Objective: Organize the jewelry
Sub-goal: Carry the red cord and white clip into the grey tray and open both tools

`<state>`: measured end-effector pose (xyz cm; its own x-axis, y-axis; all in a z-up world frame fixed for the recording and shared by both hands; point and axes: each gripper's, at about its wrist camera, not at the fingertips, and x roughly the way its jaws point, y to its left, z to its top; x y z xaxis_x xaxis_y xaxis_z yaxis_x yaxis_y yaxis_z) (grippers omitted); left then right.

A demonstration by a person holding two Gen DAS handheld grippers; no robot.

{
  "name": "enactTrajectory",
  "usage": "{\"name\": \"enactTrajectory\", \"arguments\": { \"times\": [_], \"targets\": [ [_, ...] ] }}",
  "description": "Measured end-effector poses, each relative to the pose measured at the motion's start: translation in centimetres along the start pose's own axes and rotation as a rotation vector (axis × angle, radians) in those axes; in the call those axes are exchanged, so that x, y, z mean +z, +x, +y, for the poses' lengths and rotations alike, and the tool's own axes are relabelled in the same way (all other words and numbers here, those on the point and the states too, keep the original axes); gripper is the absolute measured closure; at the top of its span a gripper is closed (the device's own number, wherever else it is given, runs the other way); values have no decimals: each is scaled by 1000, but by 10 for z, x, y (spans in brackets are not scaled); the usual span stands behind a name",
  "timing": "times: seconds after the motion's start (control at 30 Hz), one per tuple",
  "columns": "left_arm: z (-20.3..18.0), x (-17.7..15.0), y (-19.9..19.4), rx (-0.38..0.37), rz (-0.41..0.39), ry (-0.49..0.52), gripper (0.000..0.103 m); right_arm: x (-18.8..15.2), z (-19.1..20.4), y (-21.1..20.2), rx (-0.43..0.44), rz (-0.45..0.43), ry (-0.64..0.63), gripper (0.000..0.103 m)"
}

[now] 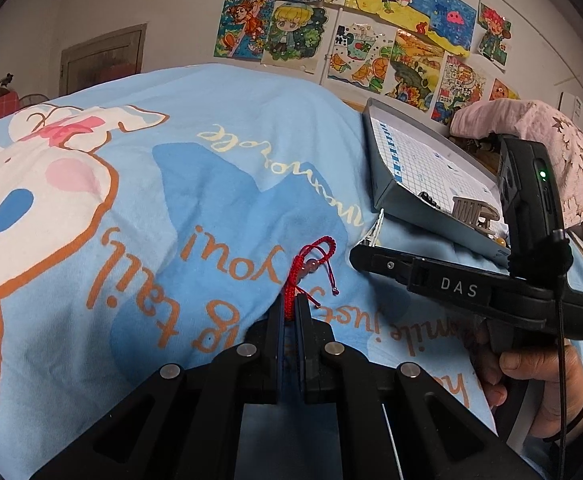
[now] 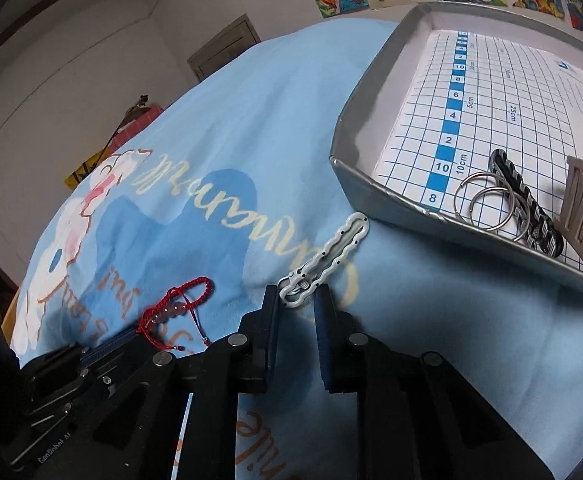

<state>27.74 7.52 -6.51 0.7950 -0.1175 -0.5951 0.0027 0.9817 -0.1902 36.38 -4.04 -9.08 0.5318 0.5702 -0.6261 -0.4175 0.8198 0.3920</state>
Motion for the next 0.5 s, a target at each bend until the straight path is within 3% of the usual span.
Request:
{"name": "enactTrajectory", "arguments": {
  "times": [0.5],
  "targets": [
    [-4, -1, -16, -64, -75, 7, 98, -2, 7, -32, 0, -119, -36, 92]
  ]
}}
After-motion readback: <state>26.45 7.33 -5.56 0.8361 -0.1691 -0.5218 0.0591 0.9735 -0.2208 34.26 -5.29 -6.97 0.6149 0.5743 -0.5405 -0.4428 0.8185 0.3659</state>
